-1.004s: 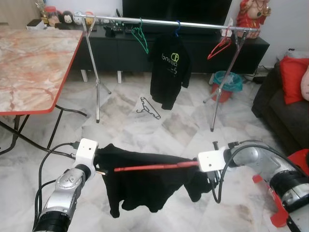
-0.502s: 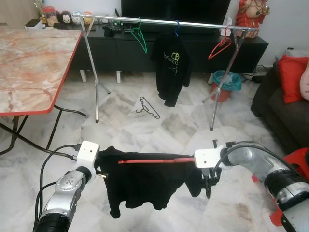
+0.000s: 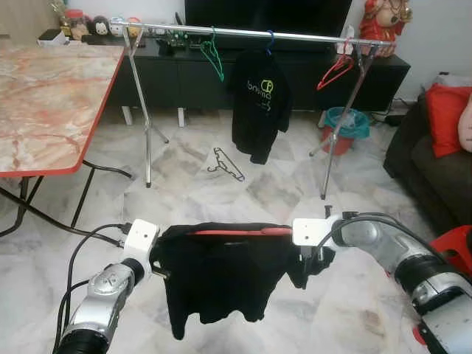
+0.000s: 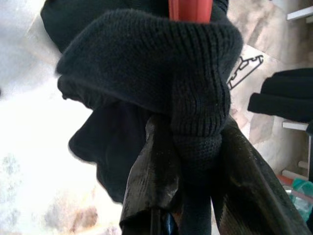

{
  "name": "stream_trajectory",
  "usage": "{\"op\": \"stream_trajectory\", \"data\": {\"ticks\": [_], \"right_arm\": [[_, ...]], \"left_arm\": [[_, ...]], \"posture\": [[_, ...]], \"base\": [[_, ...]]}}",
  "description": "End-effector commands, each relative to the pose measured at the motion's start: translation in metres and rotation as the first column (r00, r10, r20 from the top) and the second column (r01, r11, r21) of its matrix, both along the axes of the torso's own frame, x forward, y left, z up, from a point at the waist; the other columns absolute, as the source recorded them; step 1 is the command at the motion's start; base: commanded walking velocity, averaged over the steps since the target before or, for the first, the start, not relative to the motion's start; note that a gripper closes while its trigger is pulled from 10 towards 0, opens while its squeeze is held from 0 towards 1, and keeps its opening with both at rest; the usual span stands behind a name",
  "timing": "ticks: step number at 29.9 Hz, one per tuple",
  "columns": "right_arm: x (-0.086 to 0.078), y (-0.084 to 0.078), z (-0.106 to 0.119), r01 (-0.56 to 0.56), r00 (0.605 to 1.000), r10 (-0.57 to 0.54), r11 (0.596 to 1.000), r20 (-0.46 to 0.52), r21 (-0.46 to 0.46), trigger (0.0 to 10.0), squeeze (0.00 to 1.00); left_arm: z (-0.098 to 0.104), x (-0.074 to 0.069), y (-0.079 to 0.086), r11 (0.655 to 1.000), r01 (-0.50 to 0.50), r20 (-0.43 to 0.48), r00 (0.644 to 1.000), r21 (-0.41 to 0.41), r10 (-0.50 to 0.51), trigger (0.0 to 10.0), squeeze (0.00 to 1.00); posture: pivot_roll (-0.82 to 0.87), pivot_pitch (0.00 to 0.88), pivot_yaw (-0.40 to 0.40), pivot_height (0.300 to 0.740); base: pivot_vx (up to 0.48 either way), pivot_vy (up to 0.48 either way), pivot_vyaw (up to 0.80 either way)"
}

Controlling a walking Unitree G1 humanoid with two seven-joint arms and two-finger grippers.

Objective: Hang hanger

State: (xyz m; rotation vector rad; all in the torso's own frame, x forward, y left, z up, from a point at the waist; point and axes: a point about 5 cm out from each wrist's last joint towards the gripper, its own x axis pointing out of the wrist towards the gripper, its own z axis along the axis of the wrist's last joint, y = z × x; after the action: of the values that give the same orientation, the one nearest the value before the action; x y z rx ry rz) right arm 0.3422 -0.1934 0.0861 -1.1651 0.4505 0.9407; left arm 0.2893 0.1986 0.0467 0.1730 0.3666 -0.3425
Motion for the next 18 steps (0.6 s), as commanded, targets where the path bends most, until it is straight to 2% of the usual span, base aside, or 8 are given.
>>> {"op": "stream_trajectory", "data": {"ticks": [1, 7, 10, 11, 12, 14, 16, 18], "right_arm": [[0.009, -0.003, 0.013, 0.060, 0.997, -0.063, 0.996, 0.038, 0.068, 10.0, 0.00], [0.008, -0.002, 0.012, 0.043, 0.998, -0.044, 0.998, 0.033, 0.042, 10.0, 0.00], [0.002, -0.006, 0.003, -0.005, 1.000, 0.005, 0.999, -0.010, -0.047, 10.0, 0.00], [0.002, -0.006, 0.003, -0.005, 1.000, 0.005, 0.999, -0.010, -0.047, 10.0, 0.00], [-0.001, -0.008, -0.001, -0.017, 0.999, 0.015, 0.996, -0.029, -0.084, 10.0, 0.00], [-0.002, -0.009, -0.002, -0.017, 0.999, 0.014, 0.995, -0.037, -0.094, 10.0, 0.00], [-0.006, -0.012, -0.008, -0.042, 0.996, 0.031, 0.990, -0.080, -0.133, 10.0, 0.00], [-0.007, -0.011, -0.010, -0.033, 0.996, 0.022, 0.990, -0.082, -0.134, 10.0, 0.00]], "left_arm": [[-0.001, -0.003, 0.000, 0.999, 0.026, -0.012, 1.000, 0.030, -0.025, 10.0, 0.00], [-0.002, -0.004, -0.002, 0.999, 0.044, -0.024, 0.999, 0.031, -0.043, 10.0, 0.00], [0.003, -0.001, 0.001, 1.000, 0.020, 0.003, 1.000, 0.022, -0.020, 10.0, 0.00], [0.003, -0.001, 0.001, 1.000, 0.020, 0.003, 1.000, 0.022, -0.020, 10.0, 0.00], [0.008, 0.002, 0.002, 1.000, 0.006, 0.021, 1.000, -0.008, -0.006, 10.0, 0.00], [0.010, 0.003, 0.002, 1.000, 0.002, 0.028, 1.000, -0.020, -0.001, 10.0, 0.00], [0.017, 0.007, 0.005, 0.997, -0.037, 0.063, 0.997, -0.065, 0.041, 10.0, 0.00], [0.021, 0.009, 0.006, 0.993, -0.049, 0.076, 0.995, -0.111, 0.058, 10.0, 0.00]], "posture": [[-0.01, 0.000, -0.090, 0.736], [-0.01, 0.000, -0.090, 0.736], [-0.01, 0.000, -0.091, 0.736], [-0.01, 0.000, -0.091, 0.736], [-0.01, 0.000, -0.092, 0.736], [-0.01, 0.000, -0.092, 0.736], [-0.01, 0.000, -0.092, 0.736], [-0.01, 0.000, -0.092, 0.736]], "base": [[0.000, 0.000, 0.00], [0.000, 0.000, 0.00], [0.000, 0.000, 0.00], [0.000, 0.000, 0.00], [0.000, 0.000, 0.00], [0.000, 0.000, 0.00], [0.000, 0.000, 0.00], [0.000, 0.000, 0.00]]}}
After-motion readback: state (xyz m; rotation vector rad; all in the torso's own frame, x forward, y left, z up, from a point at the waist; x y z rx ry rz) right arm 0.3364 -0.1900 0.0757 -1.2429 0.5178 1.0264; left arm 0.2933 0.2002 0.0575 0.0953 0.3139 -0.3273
